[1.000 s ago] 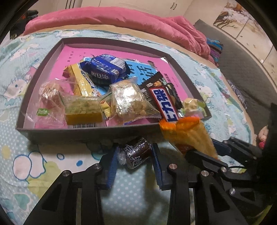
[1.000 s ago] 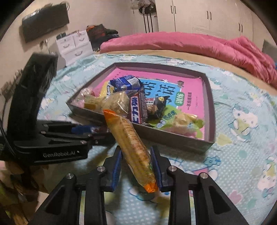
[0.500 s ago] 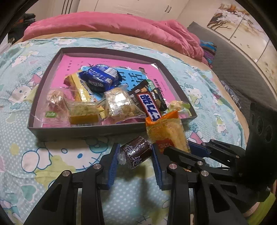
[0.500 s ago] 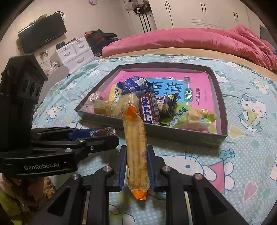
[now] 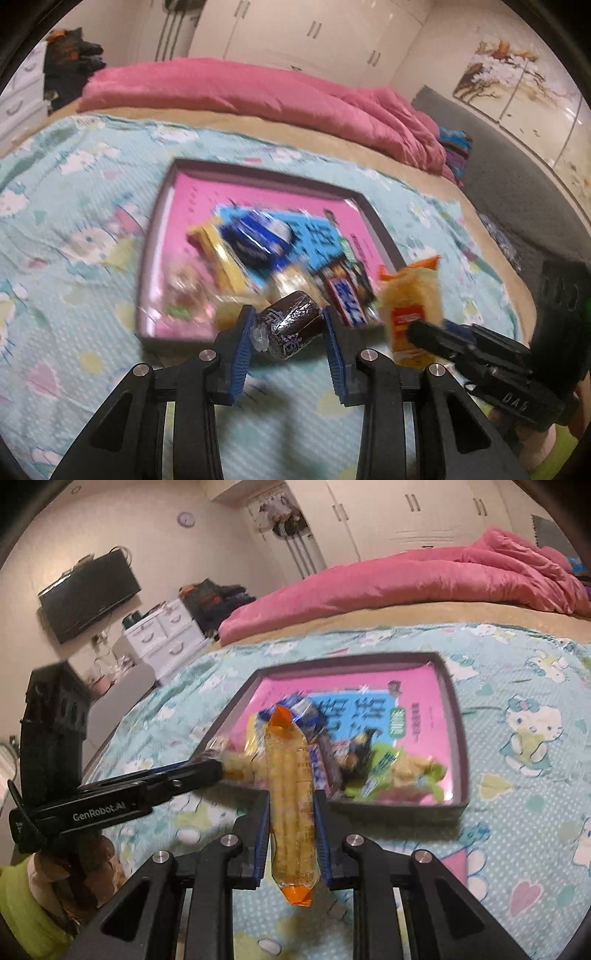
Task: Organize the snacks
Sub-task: 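Carry the wrapped chocolate over the tray with the left tool while the right tool carries the cracker pack, then open the left tool to drop the chocolate in the tray while the right tool releases the cracker pack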
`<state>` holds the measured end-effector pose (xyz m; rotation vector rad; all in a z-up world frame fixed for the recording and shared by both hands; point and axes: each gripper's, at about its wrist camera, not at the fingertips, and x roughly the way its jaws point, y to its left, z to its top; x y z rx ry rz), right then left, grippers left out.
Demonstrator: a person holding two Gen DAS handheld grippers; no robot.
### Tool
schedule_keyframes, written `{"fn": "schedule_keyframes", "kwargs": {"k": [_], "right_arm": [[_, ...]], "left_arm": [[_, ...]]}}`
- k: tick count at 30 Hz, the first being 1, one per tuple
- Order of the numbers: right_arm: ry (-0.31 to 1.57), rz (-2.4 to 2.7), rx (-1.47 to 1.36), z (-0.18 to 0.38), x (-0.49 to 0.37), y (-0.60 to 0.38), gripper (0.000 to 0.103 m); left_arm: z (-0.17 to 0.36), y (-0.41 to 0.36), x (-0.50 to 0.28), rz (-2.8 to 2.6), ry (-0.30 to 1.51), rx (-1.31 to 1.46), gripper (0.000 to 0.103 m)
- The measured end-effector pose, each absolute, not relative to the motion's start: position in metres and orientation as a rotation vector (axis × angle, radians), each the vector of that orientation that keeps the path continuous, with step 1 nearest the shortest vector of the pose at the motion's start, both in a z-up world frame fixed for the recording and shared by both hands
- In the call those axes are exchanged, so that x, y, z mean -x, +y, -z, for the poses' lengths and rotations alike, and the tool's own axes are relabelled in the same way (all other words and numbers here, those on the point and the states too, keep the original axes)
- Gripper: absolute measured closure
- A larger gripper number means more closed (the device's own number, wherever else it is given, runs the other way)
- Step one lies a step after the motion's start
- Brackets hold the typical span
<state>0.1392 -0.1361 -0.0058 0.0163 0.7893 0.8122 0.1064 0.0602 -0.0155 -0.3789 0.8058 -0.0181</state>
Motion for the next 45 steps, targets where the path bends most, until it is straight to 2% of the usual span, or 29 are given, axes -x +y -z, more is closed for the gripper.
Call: {"fn": "schedule_keyframes", "kwargs": {"k": [16,39,45], "right_arm": [[0.767,-0.659,-0.156,0.008,-0.194,-0.144,0.08],[0.79,-0.48,-0.072,0.028,-0.2,-0.14,0.078],[0.782,-0.457,-0.065,0.026,-0.194,-0.146,0.071]], "left_arm": [[0.034,0.072,-0.145,-0.018,0.833,0.367,0.065],[0.044,0.072,-0.152,-0.005,0.844,0.344,0.065],[0.044,0.072,-0.152,-0.005,0.844,0.342,0.065]]}}
